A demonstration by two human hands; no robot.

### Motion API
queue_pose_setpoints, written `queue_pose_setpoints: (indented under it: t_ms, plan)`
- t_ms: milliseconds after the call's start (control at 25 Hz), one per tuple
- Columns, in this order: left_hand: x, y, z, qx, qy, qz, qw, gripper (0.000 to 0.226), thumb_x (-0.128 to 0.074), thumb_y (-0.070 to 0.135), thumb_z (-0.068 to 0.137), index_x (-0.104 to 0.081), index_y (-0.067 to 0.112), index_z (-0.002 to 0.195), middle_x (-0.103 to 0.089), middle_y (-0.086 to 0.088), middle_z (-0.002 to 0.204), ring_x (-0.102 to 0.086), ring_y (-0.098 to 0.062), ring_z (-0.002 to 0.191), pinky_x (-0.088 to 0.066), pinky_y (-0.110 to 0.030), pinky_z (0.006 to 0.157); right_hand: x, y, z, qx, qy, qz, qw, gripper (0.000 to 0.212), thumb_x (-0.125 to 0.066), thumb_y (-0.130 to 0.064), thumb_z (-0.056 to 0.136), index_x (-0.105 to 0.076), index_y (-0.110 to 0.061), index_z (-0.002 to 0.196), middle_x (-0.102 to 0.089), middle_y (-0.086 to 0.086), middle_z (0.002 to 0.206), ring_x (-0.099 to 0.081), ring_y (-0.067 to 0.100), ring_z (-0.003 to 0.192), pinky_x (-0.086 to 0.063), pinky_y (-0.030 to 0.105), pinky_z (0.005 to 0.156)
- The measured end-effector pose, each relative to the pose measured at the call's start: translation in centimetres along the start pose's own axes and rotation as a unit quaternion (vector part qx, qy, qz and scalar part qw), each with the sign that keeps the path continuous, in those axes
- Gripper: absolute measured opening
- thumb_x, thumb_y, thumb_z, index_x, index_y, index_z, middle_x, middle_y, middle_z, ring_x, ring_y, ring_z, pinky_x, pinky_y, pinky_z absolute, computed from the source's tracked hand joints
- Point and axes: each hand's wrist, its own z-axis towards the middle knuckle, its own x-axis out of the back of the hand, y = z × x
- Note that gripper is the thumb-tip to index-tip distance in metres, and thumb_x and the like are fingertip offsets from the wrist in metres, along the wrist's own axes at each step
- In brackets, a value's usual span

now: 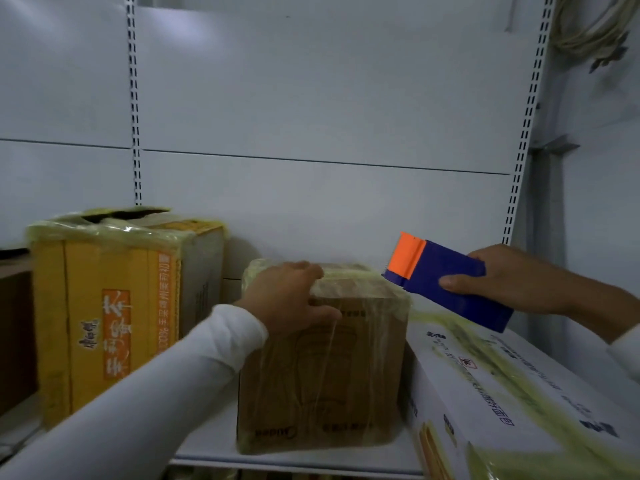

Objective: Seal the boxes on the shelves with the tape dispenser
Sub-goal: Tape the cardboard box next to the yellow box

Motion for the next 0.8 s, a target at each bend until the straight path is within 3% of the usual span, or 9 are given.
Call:
queue_pose_setpoints:
  t_ms: [80, 200, 280, 400, 480, 600, 720, 800]
  plan:
    - [-1.5, 2.0, 1.3, 0.007, -0.021, 0.003, 1.000, 0.074, -0.055, 0.073, 0.073, -0.047, 0.024, 0.128, -0.054, 0.004, 0.130, -0.055, -0.023, 0.113, -0.045, -0.037, 0.088, 0.0, -0.2, 0.3, 0.009, -0.019, 0.016, 1.000, 0.056, -0.062, -0.063, 0.070, -0.066, -0.009, 0.086, -0.075, 0.004, 0.075, -0.072, 0.023, 0.064, -0.050, 0.021, 0.052]
    - [-3.1, 2.3, 1.9, 0.005, -0.023, 0.038, 0.999, 0.055, -0.054, 0.066, 0.080, -0.053, 0.028, 0.120, -0.060, 0.005, 0.121, -0.058, -0.023, 0.106, -0.044, -0.033, 0.080, -0.1, -0.1, 0.3, 0.016, -0.034, 0.038, 0.999, 0.059, -0.064, -0.062, 0.071, -0.066, -0.006, 0.089, -0.075, 0.009, 0.080, -0.072, 0.030, 0.071, -0.051, 0.024, 0.055]
    - [-3.1, 0.7, 1.2, -0.026, -0.036, -0.008, 0.999, 0.058, -0.057, 0.064, 0.079, -0.053, 0.033, 0.128, -0.058, 0.005, 0.129, -0.055, -0.022, 0.116, -0.044, -0.033, 0.092, 0.0, 0.1, -0.2, 0.012, -0.039, 0.041, 0.998, 0.059, -0.064, -0.061, 0.072, -0.067, -0.004, 0.089, -0.075, 0.011, 0.080, -0.071, 0.034, 0.073, -0.050, 0.026, 0.056]
    - [-1.5, -2.8, 0.5, -0.080, -0.089, -0.114, 0.986, 0.067, -0.067, 0.051, 0.080, -0.045, 0.031, 0.139, -0.043, 0.003, 0.147, -0.035, -0.017, 0.137, -0.023, -0.024, 0.110, 0.6, 0.1, -1.1, -0.002, -0.056, 0.054, 0.997, 0.059, -0.064, -0.061, 0.072, -0.069, -0.005, 0.088, -0.075, 0.012, 0.081, -0.071, 0.031, 0.070, -0.050, 0.028, 0.058]
    - [-0.7, -4.8, 0.4, -0.088, -0.106, -0.084, 0.987, 0.065, -0.068, 0.038, 0.084, -0.040, 0.028, 0.142, -0.033, 0.002, 0.152, -0.025, -0.014, 0.142, -0.015, -0.020, 0.112, 0.5, -0.1, -1.2, -0.007, -0.050, 0.074, 0.996, 0.056, -0.064, -0.061, 0.071, -0.070, -0.008, 0.087, -0.076, 0.010, 0.081, -0.071, 0.025, 0.069, -0.051, 0.028, 0.060]
    - [0.2, -5.8, -0.2, -0.052, -0.136, -0.018, 0.989, 0.061, -0.061, 0.027, 0.088, -0.036, 0.029, 0.144, -0.026, 0.000, 0.155, -0.027, -0.018, 0.141, -0.021, -0.026, 0.113, -0.8, -0.8, -0.7, -0.004, -0.034, 0.088, 0.996, 0.055, -0.064, -0.060, 0.071, -0.069, -0.007, 0.086, -0.075, 0.011, 0.080, -0.068, 0.020, 0.064, -0.048, 0.027, 0.059]
    - [0.9, -3.2, -1.0, -0.027, -0.018, -0.070, 0.997, 0.044, -0.055, 0.028, 0.091, -0.051, 0.021, 0.134, -0.047, -0.003, 0.143, -0.046, -0.023, 0.129, -0.035, -0.030, 0.104, -2.1, -2.0, 0.0, 0.002, -0.026, 0.093, 0.995, 0.052, -0.064, -0.059, 0.071, -0.068, -0.008, 0.080, -0.073, 0.012, 0.075, -0.064, 0.012, 0.056, -0.045, 0.017, 0.050]
    - [0.8, 0.3, -1.5, 0.011, 0.048, -0.155, 0.987, 0.044, -0.048, 0.056, 0.088, -0.062, 0.025, 0.116, -0.064, 0.002, 0.120, -0.058, -0.021, 0.111, -0.045, -0.035, 0.094, -2.4, -2.7, 0.6, 0.010, -0.015, 0.094, 0.995, 0.054, -0.065, -0.056, 0.074, -0.069, -0.003, 0.083, -0.073, 0.017, 0.080, -0.063, 0.014, 0.058, -0.045, 0.021, 0.054]
